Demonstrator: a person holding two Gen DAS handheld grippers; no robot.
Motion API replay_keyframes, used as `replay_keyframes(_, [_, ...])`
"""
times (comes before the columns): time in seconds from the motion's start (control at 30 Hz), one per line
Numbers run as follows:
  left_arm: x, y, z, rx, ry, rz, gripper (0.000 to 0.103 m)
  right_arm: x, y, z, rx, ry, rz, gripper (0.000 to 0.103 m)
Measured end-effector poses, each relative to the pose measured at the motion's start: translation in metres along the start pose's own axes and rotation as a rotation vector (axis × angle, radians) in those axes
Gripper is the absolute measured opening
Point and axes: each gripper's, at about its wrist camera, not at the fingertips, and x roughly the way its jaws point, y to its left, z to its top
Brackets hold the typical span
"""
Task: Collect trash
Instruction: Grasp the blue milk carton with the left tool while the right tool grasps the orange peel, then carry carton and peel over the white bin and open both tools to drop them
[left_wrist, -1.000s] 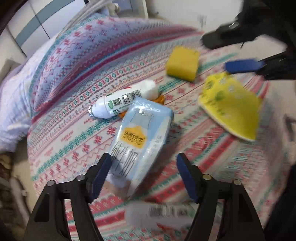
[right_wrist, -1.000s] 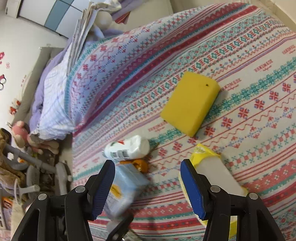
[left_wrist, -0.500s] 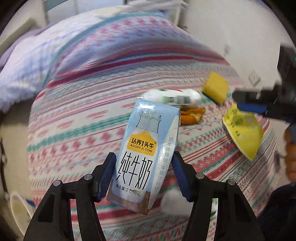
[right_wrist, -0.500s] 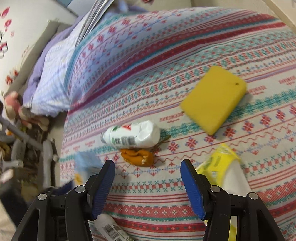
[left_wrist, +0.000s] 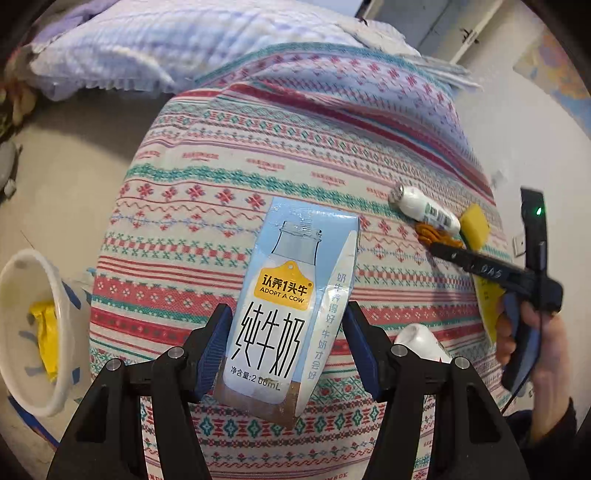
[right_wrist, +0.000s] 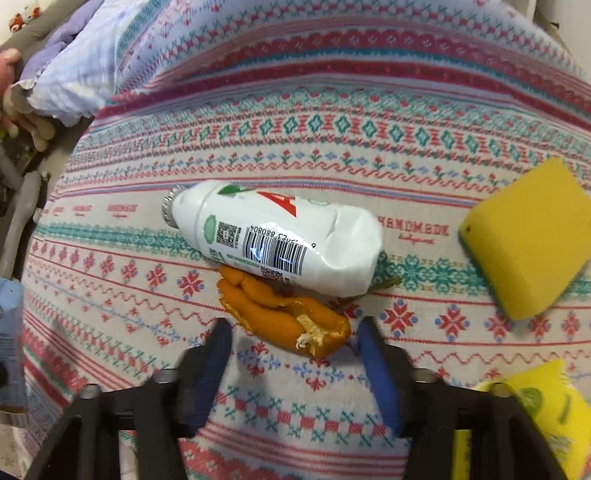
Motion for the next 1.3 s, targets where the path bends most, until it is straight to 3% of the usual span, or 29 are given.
replay_keyframes(0.1, [-0.008,0.006,0.001,-0.017,-0.032,-0.029,0.064,-0.005,0.001,0.000,0.005,-0.025,0.021,0.030])
replay_keyframes(0.4, [-0.028,0.025,0.002,-0.063,-0.076,-0.061,0.064,-0.059,0.014,-0.015,0.039,-0.104,0.159,0.028])
replay_keyframes(0.63, [-0.046,0.061,0.002,-0.150,-0.115,-0.081,0.064,-0.082,0.022,-0.021,0.080,-0.172,0.257,0.028])
replay_keyframes(0.83, [-0.068,0.107,0.000,-0.273,-0.155,-0.083,0.064,-0.085,0.033,-0.025,0.114,-0.196,0.298,0.028])
replay_keyframes(1.0, [-0.091,0.158,-0.010,-0.381,-0.191,-0.078,0.064,-0.089,0.060,-0.032,0.057,-0.199,0.324,0.028])
replay_keyframes(1.3, [-0.114,0.253,-0.046,-0.582,-0.196,-0.004,0.064,-0.067,0.119,-0.047,-0.033,-0.129,0.405,0.028])
